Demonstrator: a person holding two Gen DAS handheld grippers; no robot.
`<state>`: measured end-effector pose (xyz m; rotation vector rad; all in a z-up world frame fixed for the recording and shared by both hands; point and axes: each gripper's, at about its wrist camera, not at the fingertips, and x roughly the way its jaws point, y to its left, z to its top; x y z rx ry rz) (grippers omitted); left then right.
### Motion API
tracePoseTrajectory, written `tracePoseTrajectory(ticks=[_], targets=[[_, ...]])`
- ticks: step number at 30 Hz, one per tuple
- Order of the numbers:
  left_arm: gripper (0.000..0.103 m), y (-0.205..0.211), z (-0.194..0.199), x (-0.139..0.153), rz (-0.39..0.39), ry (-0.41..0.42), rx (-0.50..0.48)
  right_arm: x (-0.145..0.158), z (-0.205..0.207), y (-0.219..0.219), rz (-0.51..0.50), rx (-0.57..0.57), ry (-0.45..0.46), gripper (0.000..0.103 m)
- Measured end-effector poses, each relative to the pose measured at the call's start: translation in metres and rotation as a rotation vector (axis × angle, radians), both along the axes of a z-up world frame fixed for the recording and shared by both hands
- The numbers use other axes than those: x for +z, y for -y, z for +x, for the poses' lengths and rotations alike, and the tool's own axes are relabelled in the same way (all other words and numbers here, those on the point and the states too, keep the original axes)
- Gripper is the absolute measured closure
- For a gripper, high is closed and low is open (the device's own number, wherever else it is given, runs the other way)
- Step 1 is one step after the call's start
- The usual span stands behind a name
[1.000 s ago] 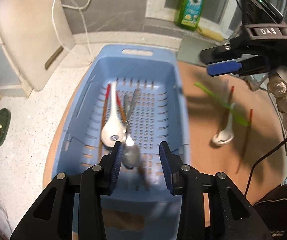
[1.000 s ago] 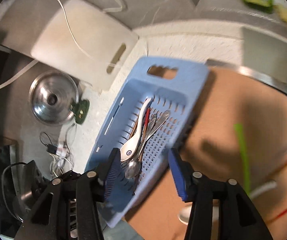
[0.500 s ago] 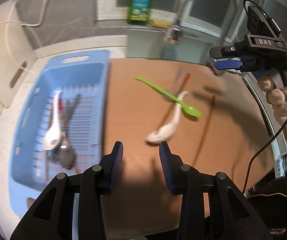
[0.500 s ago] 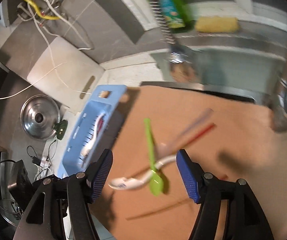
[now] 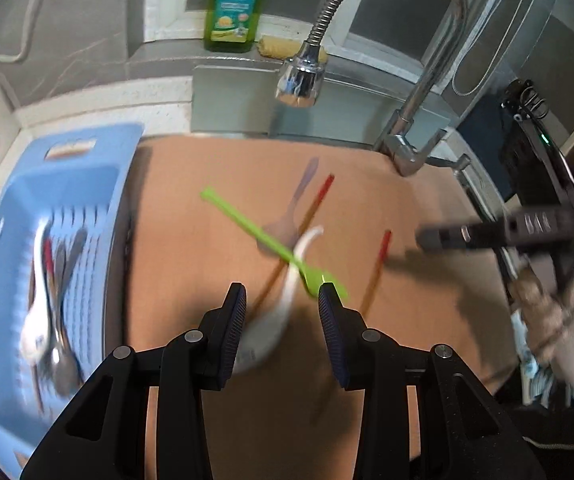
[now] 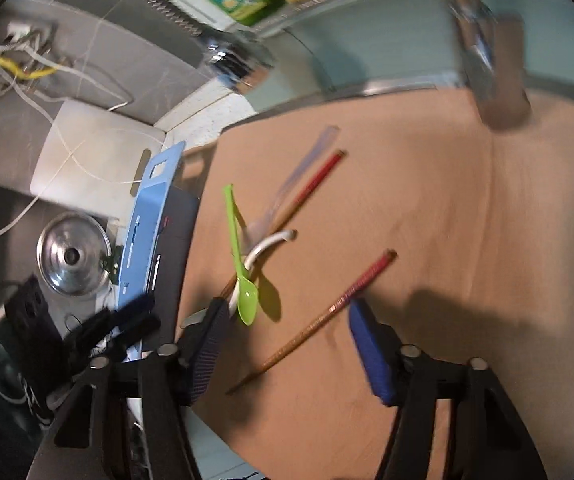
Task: Organize utensils
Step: 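Move the right tool toward the pink plastic spoon while the left tool approaches the green spoon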
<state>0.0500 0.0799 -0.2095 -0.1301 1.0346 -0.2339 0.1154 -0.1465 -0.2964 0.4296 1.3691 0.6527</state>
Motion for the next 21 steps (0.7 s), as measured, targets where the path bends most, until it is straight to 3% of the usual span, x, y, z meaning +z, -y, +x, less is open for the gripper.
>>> tracePoseTrajectory(ticks=[5,9,18,21], targets=[[0.067,0.002,0.05,-0.018,-0.058,-0.076,0.028,-0.004,-0.007,0.017,0.036,-0.064,-0.019,0.05],[0.067,0.0,0.075,-0.037,-0.048,-0.135,0.058,-0.001,-0.009,0.026,0.057,-0.096,-0.016,0.05],[0.067,0.002,0.097,-0.062,-0.021,-0.208,0.048,-0.002,-0.018,0.023,0.082,-0.106,-0.039,0.05],[0.068,0.0,0.1,-0.066,-0.044,-0.216,0.045,-0.005,-0.018,0.022,0.091,-0.116,-0.051,0.05]])
